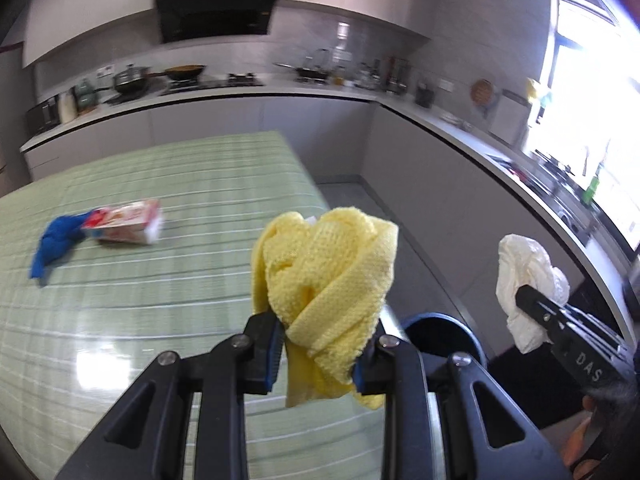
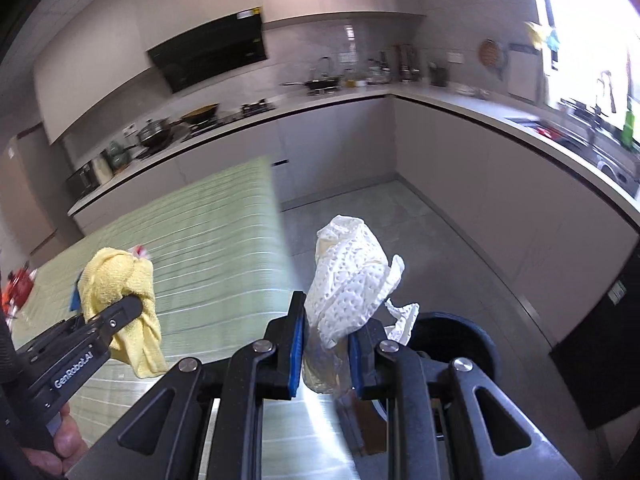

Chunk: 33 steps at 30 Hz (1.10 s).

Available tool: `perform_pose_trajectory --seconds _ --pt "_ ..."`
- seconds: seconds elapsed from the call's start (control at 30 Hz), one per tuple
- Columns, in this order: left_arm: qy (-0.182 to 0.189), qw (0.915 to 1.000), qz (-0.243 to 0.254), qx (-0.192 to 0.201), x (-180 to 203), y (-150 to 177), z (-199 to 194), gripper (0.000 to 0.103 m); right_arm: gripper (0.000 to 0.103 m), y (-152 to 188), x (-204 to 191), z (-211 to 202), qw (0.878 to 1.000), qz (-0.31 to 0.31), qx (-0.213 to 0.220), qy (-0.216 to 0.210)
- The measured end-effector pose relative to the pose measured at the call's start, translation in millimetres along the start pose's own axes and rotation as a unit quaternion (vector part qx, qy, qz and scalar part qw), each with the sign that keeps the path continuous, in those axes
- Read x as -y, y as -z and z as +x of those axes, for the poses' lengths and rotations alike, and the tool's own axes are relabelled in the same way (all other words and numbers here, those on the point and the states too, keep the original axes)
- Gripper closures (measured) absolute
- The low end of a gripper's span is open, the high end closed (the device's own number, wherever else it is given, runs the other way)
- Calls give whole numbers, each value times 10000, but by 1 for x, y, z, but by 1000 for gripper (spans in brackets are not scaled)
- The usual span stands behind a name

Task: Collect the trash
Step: 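Carry the yellow cloth and white bag over the black bucket with both tools, then open both tools to drop the cloth and bag into the bucket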

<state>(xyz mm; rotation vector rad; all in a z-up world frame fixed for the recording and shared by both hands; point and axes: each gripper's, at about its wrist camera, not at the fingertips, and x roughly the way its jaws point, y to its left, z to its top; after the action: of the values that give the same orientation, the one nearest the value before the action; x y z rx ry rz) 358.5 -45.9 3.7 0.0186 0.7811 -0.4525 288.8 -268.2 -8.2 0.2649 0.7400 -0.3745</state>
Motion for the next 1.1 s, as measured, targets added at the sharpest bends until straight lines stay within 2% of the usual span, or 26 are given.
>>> perform_pose_trajectory --seconds 0.1,0.23,0.37,0.5,0.67,0.93,1.03,1.1 --pt "212 9995 215 2 22 5 11 75 83 9 27 -1 9995 183 -16 238" --pt "458 9979 337 -314 52 13 27 75 83 25 66 3 9980 386 -232 449" --pt "488 9964 479 -497 89 18 37 75 83 31 95 18 9968 573 -422 354" --pt "415 9963 323 -678 130 23 60 75 82 27 127 44 9967 464 -647 184" --pt "92 9947 196 -1010 169 43 94 74 82 30 159 75 9953 108 -959 -42" --pt "-468 9856 48 -1625 191 71 144 69 82 39 185 126 9887 -375 -1394 -412" --pt "-624 9819 -25 -1787 194 76 156 63 81 42 189 144 9851 -530 -1562 -497" --pt "-748 9803 -31 -1828 197 77 160 53 76 43 195 155 9836 -565 -1632 -517"
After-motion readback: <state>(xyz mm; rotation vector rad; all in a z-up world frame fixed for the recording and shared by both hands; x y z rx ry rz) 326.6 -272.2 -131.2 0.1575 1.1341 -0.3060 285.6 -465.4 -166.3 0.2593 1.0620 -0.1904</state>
